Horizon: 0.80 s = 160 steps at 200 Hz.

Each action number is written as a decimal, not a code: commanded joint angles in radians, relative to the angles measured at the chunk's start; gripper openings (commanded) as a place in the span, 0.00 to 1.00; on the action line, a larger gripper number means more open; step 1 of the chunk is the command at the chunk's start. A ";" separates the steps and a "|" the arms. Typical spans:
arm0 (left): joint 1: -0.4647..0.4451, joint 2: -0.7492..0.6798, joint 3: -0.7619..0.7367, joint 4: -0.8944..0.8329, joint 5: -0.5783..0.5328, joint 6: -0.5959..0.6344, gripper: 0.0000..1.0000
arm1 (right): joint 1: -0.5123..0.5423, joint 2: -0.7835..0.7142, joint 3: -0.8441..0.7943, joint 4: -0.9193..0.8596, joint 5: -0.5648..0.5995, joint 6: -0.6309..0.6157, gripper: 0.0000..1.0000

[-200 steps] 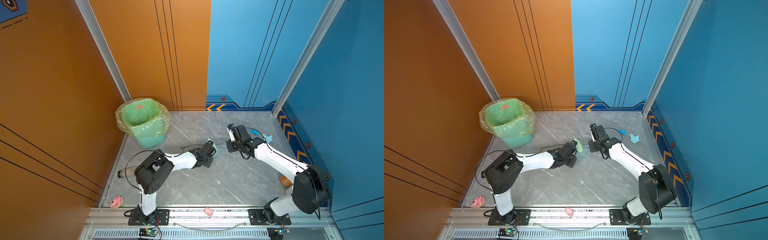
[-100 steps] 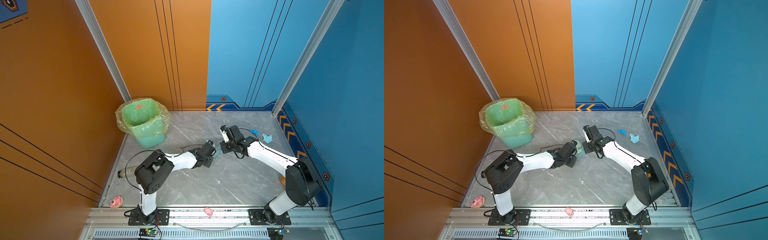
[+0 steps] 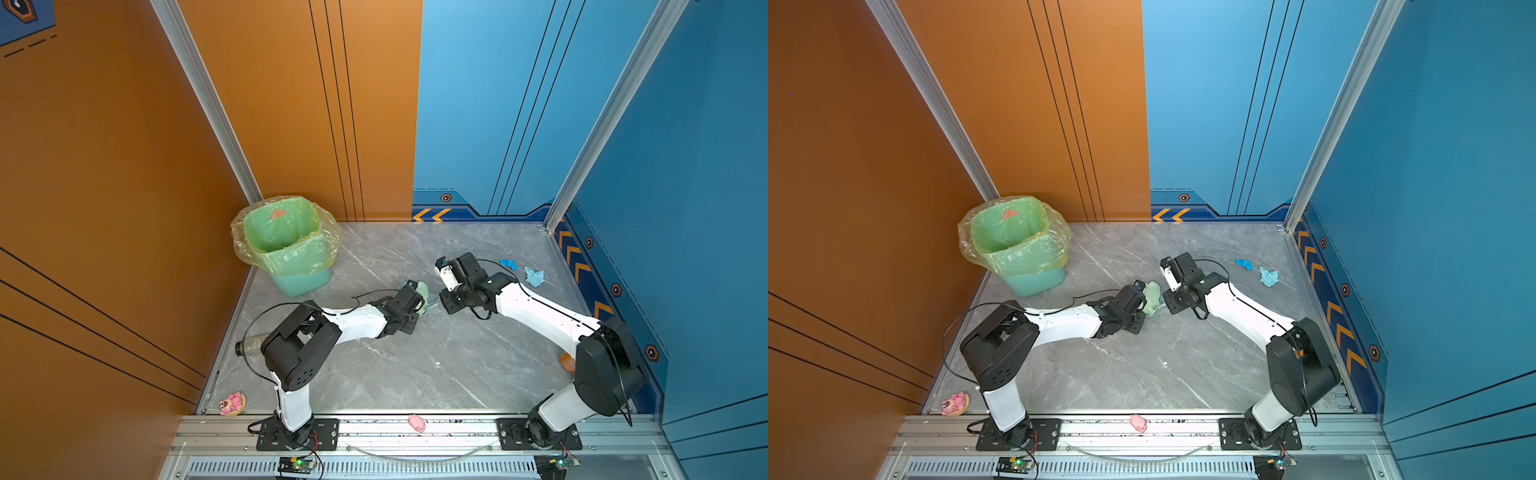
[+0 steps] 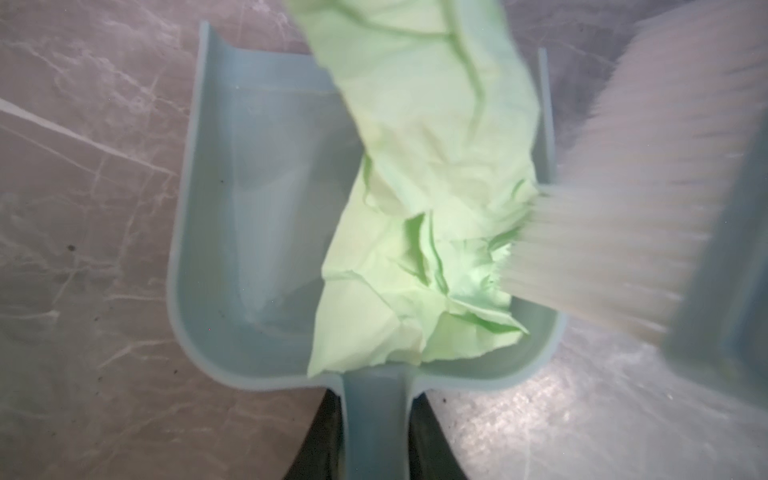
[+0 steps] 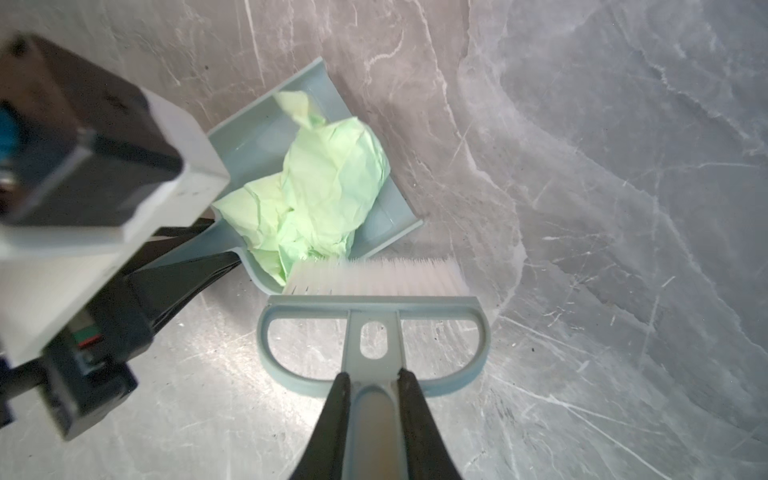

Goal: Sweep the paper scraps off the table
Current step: 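Push the light green scrap fully into the dustpan with the right gripper's brush, then lift the dustpan with the left gripper and carry it to the green bin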

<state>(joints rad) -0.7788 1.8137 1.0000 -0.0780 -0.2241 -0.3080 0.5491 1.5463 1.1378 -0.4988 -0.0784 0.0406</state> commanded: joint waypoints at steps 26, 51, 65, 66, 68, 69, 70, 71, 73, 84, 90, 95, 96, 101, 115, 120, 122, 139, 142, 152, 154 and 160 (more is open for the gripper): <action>0.009 -0.052 -0.028 -0.002 -0.049 -0.003 0.00 | -0.067 -0.131 -0.049 0.094 -0.177 0.052 0.00; 0.010 -0.063 -0.034 -0.001 -0.059 0.000 0.00 | -0.093 -0.145 -0.059 0.093 -0.178 0.069 0.00; 0.009 -0.076 -0.041 0.001 -0.069 0.002 0.00 | -0.108 -0.153 -0.065 0.098 -0.172 0.079 0.00; 0.009 -0.077 -0.041 0.002 -0.070 0.002 0.00 | -0.108 -0.154 -0.066 0.098 -0.171 0.080 0.00; 0.009 -0.080 -0.042 0.001 -0.071 0.001 0.00 | -0.110 -0.154 -0.068 0.100 -0.171 0.081 0.00; 0.009 -0.081 -0.043 0.001 -0.072 0.002 0.00 | -0.111 -0.155 -0.069 0.101 -0.170 0.081 0.00; 0.009 -0.083 -0.044 0.001 -0.073 0.002 0.00 | -0.112 -0.156 -0.070 0.101 -0.170 0.081 0.00; 0.009 -0.084 -0.044 0.001 -0.075 0.003 0.00 | -0.114 -0.157 -0.071 0.102 -0.170 0.082 0.00; 0.009 -0.085 -0.045 0.001 -0.077 0.003 0.00 | -0.116 -0.157 -0.072 0.105 -0.171 0.082 0.00; 0.009 -0.105 -0.050 0.000 -0.090 0.009 0.00 | -0.127 -0.165 -0.082 0.117 -0.171 0.089 0.00; 0.008 -0.120 -0.055 0.000 -0.101 0.010 0.00 | -0.135 -0.169 -0.088 0.126 -0.174 0.096 0.00; 0.009 -0.132 -0.059 0.000 -0.108 0.012 0.00 | -0.143 -0.173 -0.092 0.131 -0.179 0.101 0.00; 0.009 -0.135 -0.059 0.000 -0.109 0.012 0.00 | -0.144 -0.172 -0.093 0.133 -0.180 0.102 0.00; 0.008 -0.147 -0.063 -0.001 -0.115 0.015 0.00 | -0.151 -0.176 -0.099 0.144 -0.189 0.108 0.00; 0.007 -0.187 -0.062 -0.021 -0.131 0.022 0.00 | -0.179 -0.186 -0.121 0.188 -0.218 0.133 0.00; 0.008 -0.201 -0.059 -0.033 -0.136 0.025 0.00 | -0.190 -0.191 -0.131 0.207 -0.231 0.145 0.00; 0.008 -0.207 -0.058 -0.039 -0.139 0.026 0.00 | -0.193 -0.190 -0.136 0.214 -0.236 0.150 0.00; 0.009 -0.258 -0.042 -0.092 -0.161 0.036 0.00 | -0.223 -0.198 -0.163 0.260 -0.262 0.183 0.00; 0.009 -0.267 -0.039 -0.101 -0.164 0.037 0.00 | -0.226 -0.197 -0.167 0.264 -0.262 0.186 0.00; 0.011 -0.297 -0.028 -0.155 -0.173 0.040 0.00 | -0.234 -0.195 -0.171 0.272 -0.262 0.193 0.00; 0.012 -0.303 -0.025 -0.159 -0.174 0.041 0.00 | -0.234 -0.194 -0.171 0.271 -0.261 0.195 0.00; 0.015 -0.321 -0.020 -0.178 -0.178 0.044 0.00 | -0.239 -0.192 -0.173 0.271 -0.259 0.199 0.00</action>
<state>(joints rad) -0.7776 1.5604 0.9463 -0.1413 -0.3496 -0.2882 0.3252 1.3724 0.9825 -0.2970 -0.3035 0.1890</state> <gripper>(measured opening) 0.214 0.191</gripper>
